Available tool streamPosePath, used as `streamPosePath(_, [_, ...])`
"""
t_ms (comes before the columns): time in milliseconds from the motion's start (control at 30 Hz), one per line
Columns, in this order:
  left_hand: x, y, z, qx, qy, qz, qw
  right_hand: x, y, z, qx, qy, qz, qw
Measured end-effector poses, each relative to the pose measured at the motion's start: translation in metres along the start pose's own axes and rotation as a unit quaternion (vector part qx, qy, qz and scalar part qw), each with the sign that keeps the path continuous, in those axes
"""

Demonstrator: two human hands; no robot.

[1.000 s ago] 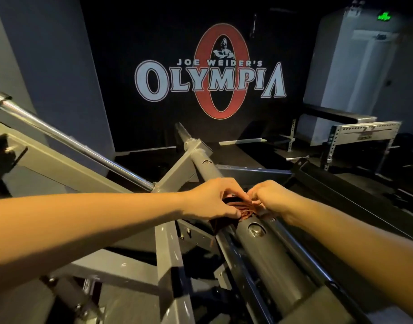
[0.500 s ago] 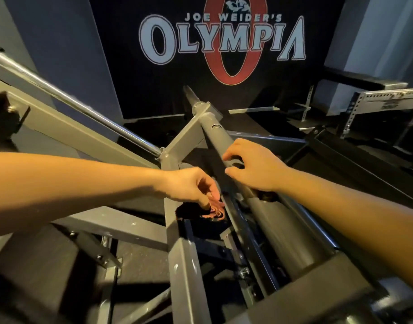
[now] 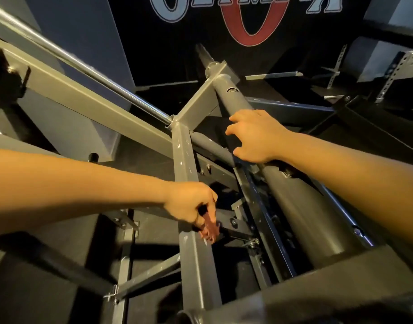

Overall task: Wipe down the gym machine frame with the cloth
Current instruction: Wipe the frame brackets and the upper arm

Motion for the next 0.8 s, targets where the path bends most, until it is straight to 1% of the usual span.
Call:
streamPosePath(33, [-0.008,0.0,-0.004,0.0,0.029,-0.006,1.0,0.0,0.0,0.0,-0.002,0.001,0.001,1.0])
streamPosePath(100, [-0.016,-0.008,-0.002,0.004,0.021,-0.007,1.0,0.0,-0.001,-0.001,-0.006,-0.002,0.004,1.0])
streamPosePath(133, [-0.023,-0.015,-0.002,0.006,-0.013,-0.005,1.0,0.0,-0.001,-0.001,-0.008,-0.001,0.005,1.0])
streamPosePath(233, [-0.057,-0.033,-0.015,0.102,-0.081,-0.051,0.99,-0.002,-0.002,-0.001,-0.014,0.0,0.01,1.0])
streamPosePath(267, [-0.053,-0.035,-0.013,0.086,-0.098,-0.037,0.991,-0.002,-0.002,-0.001,-0.015,0.001,0.013,1.0])
streamPosePath(300, [-0.044,-0.029,-0.011,0.054,-0.08,0.0,0.995,-0.003,-0.002,-0.001,-0.017,0.001,0.017,1.0])
streamPosePath(367, [-0.014,-0.01,-0.008,-0.036,-0.003,0.043,0.998,-0.003,-0.001,-0.002,-0.02,0.002,0.02,1.0])
streamPosePath(400, [-0.002,-0.003,-0.007,-0.06,0.03,0.042,0.997,-0.003,0.0,-0.002,-0.023,0.002,0.019,1.0])
streamPosePath(433, [0.001,-0.005,-0.009,-0.074,0.032,0.034,0.996,-0.003,0.0,-0.003,-0.024,0.002,0.018,1.0])
streamPosePath(467, [-0.009,-0.012,-0.013,-0.066,0.016,0.025,0.997,-0.003,0.0,-0.002,-0.025,0.003,0.018,1.0])
streamPosePath(533, [-0.049,-0.027,-0.018,0.024,-0.045,-0.002,0.999,-0.004,-0.001,-0.002,-0.026,0.003,0.02,0.999])
streamPosePath(567, [-0.063,-0.036,-0.022,0.052,-0.072,-0.008,0.996,-0.004,-0.002,-0.002,-0.027,0.004,0.021,0.999])
streamPosePath(600, [-0.064,-0.039,-0.02,0.055,-0.085,0.005,0.995,-0.005,-0.002,-0.002,-0.03,0.005,0.023,0.999])
streamPosePath(633, [-0.057,-0.032,-0.018,0.018,-0.076,0.061,0.995,-0.005,-0.002,-0.002,-0.031,0.006,0.025,0.999])
streamPosePath(667, [-0.04,-0.023,-0.014,-0.019,-0.021,0.089,0.996,-0.006,-0.002,-0.002,-0.031,0.006,0.027,0.999])
streamPosePath(700, [-0.026,-0.009,-0.014,-0.048,0.041,0.096,0.993,-0.006,-0.001,-0.002,-0.03,0.007,0.029,0.999])
streamPosePath(733, [-0.009,-0.002,-0.013,-0.065,0.074,0.094,0.991,-0.006,-0.001,-0.002,-0.03,0.007,0.029,0.999])
streamPosePath(767, [-0.001,0.0,-0.012,-0.081,0.076,0.086,0.99,-0.006,-0.002,-0.002,-0.03,0.006,0.026,0.999])
streamPosePath(800, [-0.005,-0.005,-0.01,-0.081,0.055,0.078,0.992,-0.006,-0.002,-0.002,-0.03,0.005,0.024,0.999])
Point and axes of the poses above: each hand's wrist, its own z-axis towards the middle knuckle, its own y-axis out of the back of the hand, x = y × z, the point moved 2 cm from there along z, towards the middle knuckle, and after that the axes turned 1 degree about x, right-handed, at the moved point
